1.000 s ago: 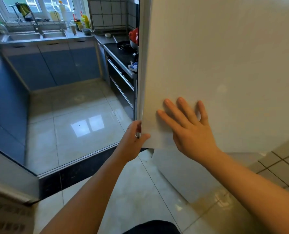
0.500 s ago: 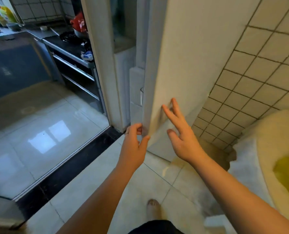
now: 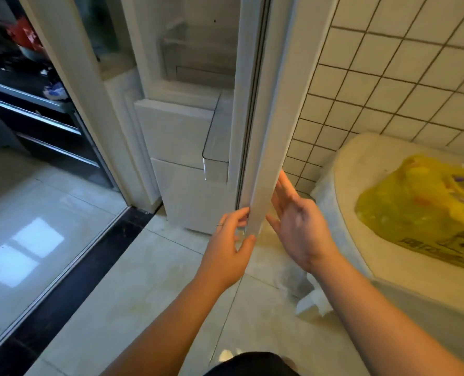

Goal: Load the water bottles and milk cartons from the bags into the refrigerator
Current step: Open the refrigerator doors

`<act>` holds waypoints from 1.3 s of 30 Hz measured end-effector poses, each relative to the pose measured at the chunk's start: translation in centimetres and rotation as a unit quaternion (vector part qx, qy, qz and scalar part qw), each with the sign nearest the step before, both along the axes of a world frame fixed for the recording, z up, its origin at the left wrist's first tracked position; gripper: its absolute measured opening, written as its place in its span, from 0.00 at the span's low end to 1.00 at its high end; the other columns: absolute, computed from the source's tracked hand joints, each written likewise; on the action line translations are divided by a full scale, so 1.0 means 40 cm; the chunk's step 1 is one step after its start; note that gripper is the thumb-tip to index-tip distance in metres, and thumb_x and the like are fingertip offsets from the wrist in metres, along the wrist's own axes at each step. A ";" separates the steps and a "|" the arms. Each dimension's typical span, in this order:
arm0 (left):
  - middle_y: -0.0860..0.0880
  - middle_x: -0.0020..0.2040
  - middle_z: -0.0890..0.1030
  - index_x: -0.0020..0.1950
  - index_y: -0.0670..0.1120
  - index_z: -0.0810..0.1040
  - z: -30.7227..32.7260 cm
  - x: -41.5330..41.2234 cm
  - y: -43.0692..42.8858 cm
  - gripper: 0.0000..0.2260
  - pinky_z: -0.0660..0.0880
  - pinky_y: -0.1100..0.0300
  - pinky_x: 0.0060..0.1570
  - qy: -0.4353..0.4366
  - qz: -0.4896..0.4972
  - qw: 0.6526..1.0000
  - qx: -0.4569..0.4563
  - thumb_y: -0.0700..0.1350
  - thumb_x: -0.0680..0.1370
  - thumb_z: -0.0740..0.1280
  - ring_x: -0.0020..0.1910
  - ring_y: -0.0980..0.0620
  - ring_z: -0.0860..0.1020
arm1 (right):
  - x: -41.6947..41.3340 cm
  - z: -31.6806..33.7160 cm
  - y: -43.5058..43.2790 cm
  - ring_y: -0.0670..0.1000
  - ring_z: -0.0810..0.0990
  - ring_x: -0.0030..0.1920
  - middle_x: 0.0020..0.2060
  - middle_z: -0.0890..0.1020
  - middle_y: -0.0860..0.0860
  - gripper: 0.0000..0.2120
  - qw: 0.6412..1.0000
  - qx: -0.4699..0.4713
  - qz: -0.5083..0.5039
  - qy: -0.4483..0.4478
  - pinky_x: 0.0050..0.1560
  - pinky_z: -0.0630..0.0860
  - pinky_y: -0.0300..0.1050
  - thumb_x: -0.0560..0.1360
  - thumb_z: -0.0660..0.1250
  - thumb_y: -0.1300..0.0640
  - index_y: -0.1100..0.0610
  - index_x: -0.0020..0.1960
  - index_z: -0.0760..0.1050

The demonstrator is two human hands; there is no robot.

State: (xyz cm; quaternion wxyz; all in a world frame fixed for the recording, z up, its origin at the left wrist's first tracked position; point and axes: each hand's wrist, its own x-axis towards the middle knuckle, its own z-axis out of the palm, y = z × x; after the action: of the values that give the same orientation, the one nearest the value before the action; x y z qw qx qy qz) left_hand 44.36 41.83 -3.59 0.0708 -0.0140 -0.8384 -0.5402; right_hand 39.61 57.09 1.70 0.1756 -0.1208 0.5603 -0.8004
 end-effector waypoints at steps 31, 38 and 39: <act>0.56 0.72 0.67 0.77 0.59 0.59 0.024 -0.082 0.592 0.25 0.67 0.64 0.64 -0.059 0.045 0.995 0.059 0.46 0.82 0.61 0.64 0.67 0.69 | -0.132 -0.015 0.550 0.43 0.65 0.73 0.71 0.71 0.39 0.24 0.993 0.055 0.079 -0.069 0.76 0.49 0.57 0.83 0.42 0.47 0.43 0.76 0.62; 0.54 0.80 0.55 0.80 0.58 0.51 0.000 -0.016 0.636 0.28 0.62 0.52 0.74 -0.061 0.065 0.970 -0.225 0.58 0.82 0.58 0.77 0.53 0.57 | -0.095 -0.058 0.628 0.42 0.62 0.74 0.73 0.66 0.39 0.20 0.970 0.239 0.029 0.043 0.74 0.56 0.46 0.85 0.48 0.47 0.42 0.75 0.63; 0.53 0.80 0.54 0.80 0.59 0.50 -0.006 -0.003 0.649 0.29 0.59 0.50 0.75 -0.051 0.066 0.955 -0.283 0.60 0.81 0.56 0.78 0.52 0.53 | -0.083 -0.066 0.648 0.41 0.62 0.74 0.73 0.65 0.39 0.19 0.960 0.269 0.020 0.077 0.73 0.57 0.43 0.85 0.49 0.49 0.42 0.74 0.63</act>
State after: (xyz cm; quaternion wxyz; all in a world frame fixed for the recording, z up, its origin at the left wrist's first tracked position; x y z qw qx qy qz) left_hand 44.22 67.79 -3.83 0.0570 0.0493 -0.9586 -0.2746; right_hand 36.30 83.02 -0.94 0.1743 -0.1413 0.7640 -0.6049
